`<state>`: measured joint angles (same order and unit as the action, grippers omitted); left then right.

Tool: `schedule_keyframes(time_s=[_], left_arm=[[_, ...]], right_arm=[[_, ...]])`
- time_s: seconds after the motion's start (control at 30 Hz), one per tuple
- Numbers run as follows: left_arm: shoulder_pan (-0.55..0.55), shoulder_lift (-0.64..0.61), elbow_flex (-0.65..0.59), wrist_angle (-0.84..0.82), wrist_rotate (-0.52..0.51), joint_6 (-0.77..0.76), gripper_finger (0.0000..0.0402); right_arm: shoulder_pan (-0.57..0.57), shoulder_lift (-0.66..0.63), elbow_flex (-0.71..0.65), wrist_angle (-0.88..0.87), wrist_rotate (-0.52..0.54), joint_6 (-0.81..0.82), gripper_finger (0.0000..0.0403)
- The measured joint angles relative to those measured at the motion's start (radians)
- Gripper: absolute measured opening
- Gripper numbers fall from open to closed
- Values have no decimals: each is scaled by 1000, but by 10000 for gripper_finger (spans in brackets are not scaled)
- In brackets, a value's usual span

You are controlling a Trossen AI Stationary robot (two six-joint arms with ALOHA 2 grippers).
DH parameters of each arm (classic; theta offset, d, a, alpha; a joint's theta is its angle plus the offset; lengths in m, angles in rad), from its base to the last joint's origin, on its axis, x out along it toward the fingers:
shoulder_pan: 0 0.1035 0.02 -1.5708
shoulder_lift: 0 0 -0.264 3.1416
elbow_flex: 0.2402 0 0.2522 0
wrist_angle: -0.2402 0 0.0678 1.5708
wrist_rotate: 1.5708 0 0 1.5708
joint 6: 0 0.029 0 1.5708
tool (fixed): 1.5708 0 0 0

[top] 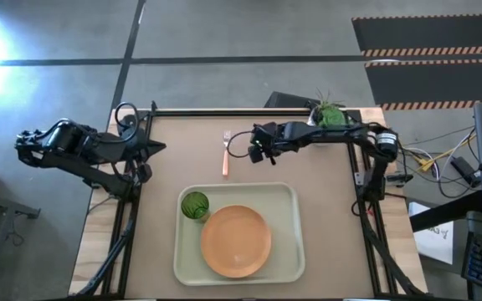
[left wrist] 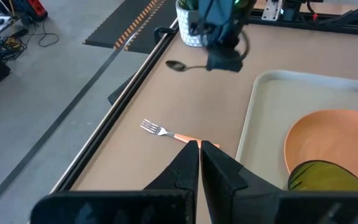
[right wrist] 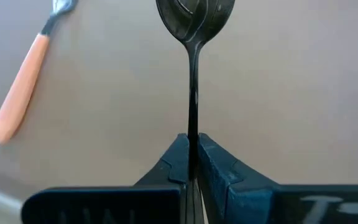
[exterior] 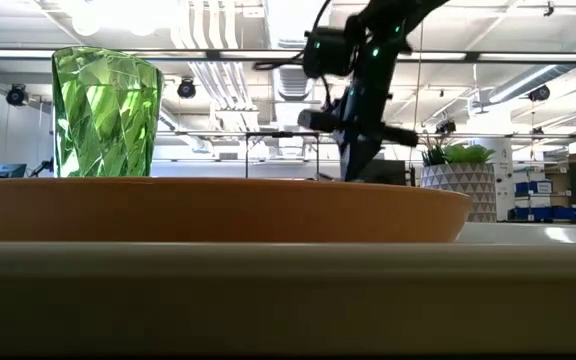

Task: Pick and place plate/cup/fork/spoon on tray
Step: Put the black spoon on the right side of the orange plate

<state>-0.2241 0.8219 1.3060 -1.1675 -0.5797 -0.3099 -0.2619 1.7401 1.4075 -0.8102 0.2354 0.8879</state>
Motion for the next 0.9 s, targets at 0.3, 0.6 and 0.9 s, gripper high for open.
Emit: schedule_keyframes(time_s=[0.3, 0.6, 0.9], left_arm=[[0, 0, 0, 0, 0, 1, 0], [0, 0, -1, 0, 0, 2, 0], [0, 0, -2, 0, 0, 3, 0]], right_arm=[[196, -111, 0, -169, 58, 234, 9], [452, -134, -2, -311, 133, 622, 9], [684, -52, -2, -331, 130, 1058, 9]])
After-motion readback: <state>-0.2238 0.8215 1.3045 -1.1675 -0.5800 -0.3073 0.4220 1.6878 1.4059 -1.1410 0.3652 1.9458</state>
